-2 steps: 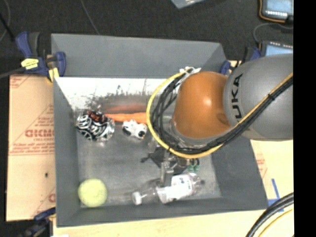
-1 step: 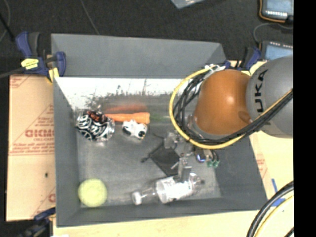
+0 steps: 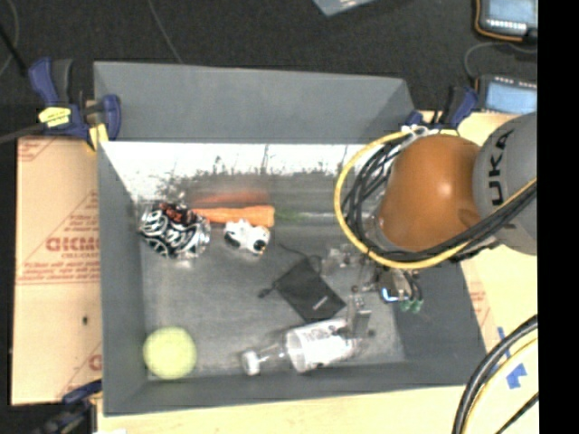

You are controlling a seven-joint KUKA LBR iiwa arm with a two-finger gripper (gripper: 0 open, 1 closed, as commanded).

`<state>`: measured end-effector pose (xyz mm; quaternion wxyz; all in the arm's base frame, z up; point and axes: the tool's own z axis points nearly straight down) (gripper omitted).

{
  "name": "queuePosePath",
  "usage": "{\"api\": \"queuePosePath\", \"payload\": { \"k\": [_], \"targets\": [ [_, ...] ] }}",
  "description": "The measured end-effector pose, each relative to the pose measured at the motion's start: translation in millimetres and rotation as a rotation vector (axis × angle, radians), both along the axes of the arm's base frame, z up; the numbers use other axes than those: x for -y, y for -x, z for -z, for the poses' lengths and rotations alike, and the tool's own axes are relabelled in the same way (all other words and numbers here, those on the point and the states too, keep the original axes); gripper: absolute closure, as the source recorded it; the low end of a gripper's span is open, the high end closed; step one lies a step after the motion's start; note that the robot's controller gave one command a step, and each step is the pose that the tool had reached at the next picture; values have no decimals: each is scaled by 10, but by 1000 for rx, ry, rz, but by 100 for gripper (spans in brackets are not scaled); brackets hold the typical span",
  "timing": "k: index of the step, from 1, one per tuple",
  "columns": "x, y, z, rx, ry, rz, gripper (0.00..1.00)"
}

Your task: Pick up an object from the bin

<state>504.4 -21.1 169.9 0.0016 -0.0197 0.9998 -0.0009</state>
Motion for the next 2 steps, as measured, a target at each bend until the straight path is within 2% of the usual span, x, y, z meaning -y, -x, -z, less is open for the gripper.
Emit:
{"api": "queuePosePath", "payload": {
  "k": [1,2],
  "targets": [
    [-350,-214,24,12,-4,19,0],
    [-522,-324,497,12,-1,-94,0]
  ]
}}
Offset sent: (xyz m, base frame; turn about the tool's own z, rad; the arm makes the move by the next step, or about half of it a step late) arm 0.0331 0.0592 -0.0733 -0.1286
